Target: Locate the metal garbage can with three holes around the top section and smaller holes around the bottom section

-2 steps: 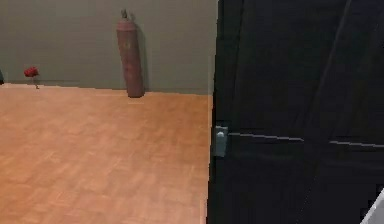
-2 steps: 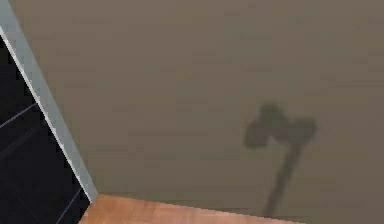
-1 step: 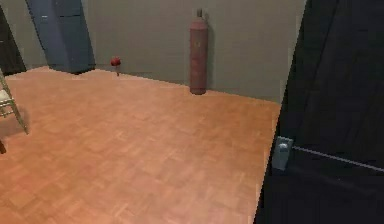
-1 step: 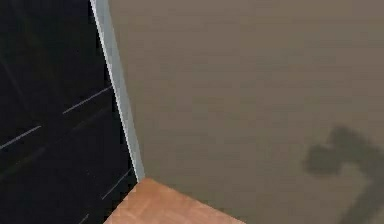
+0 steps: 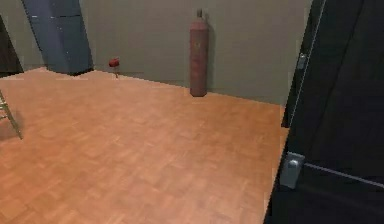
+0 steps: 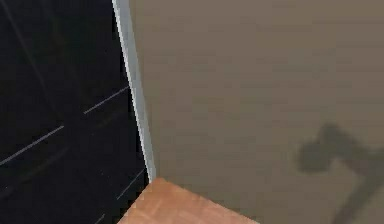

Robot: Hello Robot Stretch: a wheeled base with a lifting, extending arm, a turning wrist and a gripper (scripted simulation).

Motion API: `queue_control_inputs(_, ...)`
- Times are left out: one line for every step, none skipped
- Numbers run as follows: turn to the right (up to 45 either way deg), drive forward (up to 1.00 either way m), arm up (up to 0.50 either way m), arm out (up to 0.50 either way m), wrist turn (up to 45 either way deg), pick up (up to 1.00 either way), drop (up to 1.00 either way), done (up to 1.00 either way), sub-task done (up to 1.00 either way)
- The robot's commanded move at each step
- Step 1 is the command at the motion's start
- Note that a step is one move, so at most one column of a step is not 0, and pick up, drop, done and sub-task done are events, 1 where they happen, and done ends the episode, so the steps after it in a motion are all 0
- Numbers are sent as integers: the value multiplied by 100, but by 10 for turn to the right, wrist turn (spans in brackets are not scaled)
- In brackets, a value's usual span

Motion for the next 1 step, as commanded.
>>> queue_control_inputs(-60, 0, 0, 0, 0, 0, 0, 0, 0)
